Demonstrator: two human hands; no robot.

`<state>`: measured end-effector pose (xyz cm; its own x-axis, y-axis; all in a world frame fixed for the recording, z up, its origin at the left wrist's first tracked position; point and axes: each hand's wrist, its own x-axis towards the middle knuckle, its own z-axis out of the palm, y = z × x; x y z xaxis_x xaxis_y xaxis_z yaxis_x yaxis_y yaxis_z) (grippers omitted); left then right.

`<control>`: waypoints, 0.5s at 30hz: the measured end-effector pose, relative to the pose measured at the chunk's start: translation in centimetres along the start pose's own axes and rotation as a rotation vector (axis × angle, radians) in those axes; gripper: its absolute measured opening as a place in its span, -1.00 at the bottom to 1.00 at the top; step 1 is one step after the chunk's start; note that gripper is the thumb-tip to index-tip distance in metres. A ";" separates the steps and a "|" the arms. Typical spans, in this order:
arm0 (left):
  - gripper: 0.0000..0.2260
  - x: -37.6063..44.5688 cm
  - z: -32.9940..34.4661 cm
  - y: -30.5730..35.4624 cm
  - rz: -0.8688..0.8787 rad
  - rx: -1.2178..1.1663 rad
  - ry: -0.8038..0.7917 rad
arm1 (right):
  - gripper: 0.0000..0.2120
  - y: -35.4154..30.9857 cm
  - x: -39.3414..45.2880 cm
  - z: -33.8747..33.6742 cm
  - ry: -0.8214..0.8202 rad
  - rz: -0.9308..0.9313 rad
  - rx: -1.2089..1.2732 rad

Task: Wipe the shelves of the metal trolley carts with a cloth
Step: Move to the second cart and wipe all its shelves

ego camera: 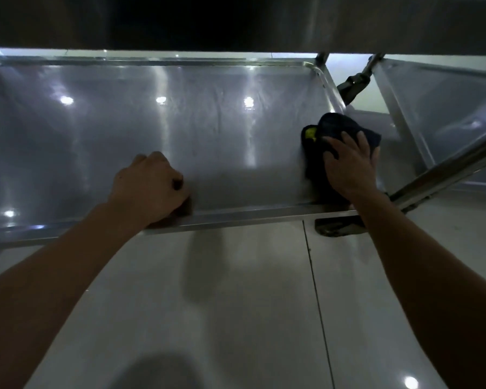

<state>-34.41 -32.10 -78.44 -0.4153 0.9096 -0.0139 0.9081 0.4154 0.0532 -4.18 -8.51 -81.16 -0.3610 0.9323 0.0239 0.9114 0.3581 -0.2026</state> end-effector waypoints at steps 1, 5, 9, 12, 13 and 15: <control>-0.74 -0.1 0.2 -0.2 0.011 -0.007 0.016 | -0.55 -0.1 0.2 0.1 0.006 0.009 -0.004; -0.73 -0.7 0.4 -0.5 0.042 -0.034 0.063 | -0.52 -3.0 1.1 1.1 -0.002 0.017 0.026; -0.68 -1.8 1.1 -0.5 0.059 -0.038 0.054 | -0.48 -10.2 1.9 3.5 -0.056 -0.123 0.031; -0.66 -2.2 1.3 -0.4 0.070 -0.076 0.024 | -0.46 -17.7 1.7 5.4 -0.112 -0.243 0.041; -0.68 -2.2 1.2 -0.4 0.075 -0.089 0.014 | -0.48 -20.5 1.5 5.9 -0.141 -0.297 0.065; -0.68 -2.1 1.0 -0.4 0.077 -0.121 -0.014 | -0.55 -25.3 1.1 6.7 -0.239 -0.411 0.150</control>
<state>-33.84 -34.22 -79.43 -0.3435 0.9390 -0.0187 0.9236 0.3414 0.1743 -28.98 -16.88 -82.60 -0.7357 0.6713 -0.0901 0.6520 0.6659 -0.3626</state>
